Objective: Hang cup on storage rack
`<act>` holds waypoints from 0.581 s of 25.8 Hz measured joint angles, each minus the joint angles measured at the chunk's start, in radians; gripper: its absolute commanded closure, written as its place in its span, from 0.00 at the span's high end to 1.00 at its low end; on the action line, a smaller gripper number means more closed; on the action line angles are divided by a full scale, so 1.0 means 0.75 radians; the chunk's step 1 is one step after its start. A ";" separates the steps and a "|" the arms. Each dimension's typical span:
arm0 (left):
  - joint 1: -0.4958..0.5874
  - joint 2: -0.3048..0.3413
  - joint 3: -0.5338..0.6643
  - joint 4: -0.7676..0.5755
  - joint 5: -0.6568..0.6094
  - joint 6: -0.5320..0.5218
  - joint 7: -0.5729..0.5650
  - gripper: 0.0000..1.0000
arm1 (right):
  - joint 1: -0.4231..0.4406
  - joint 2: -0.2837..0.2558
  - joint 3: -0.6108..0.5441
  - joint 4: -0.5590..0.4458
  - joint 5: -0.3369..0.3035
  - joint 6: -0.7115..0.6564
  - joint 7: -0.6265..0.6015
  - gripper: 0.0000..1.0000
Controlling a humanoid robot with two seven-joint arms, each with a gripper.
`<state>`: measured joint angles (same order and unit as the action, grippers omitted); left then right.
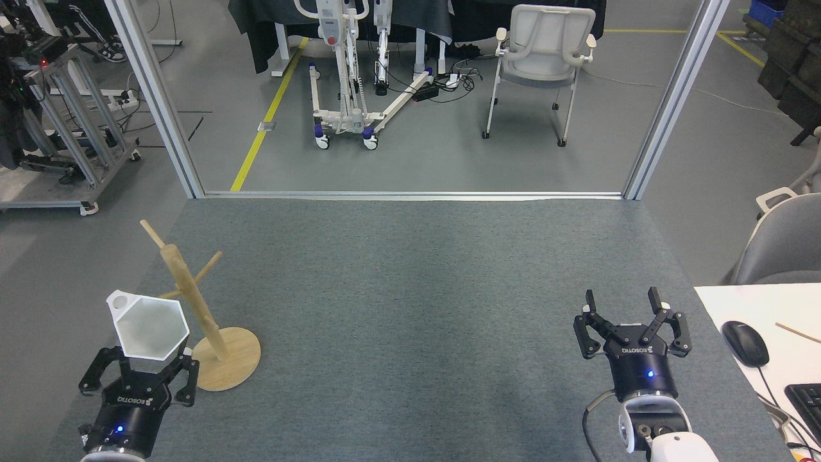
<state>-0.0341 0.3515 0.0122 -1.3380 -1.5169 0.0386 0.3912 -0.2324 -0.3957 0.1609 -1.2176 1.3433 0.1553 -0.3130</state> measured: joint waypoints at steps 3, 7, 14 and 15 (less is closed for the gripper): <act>-0.001 -0.001 0.000 -0.001 0.000 0.000 0.000 0.23 | -0.001 0.002 0.001 0.001 0.001 0.000 0.000 0.99; -0.001 -0.002 -0.001 -0.005 -0.002 -0.001 0.000 0.25 | -0.001 0.009 0.002 0.002 0.002 0.000 0.001 0.99; 0.002 -0.002 -0.008 -0.011 -0.007 -0.001 0.002 0.25 | -0.001 0.012 0.002 0.001 0.004 0.000 0.002 0.99; 0.002 -0.002 -0.008 -0.011 -0.008 -0.001 0.002 0.25 | -0.001 0.012 0.002 0.001 0.005 -0.001 0.002 0.99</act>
<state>-0.0323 0.3501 0.0060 -1.3464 -1.5227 0.0381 0.3930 -0.2332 -0.3864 0.1626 -1.2168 1.3471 0.1548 -0.3113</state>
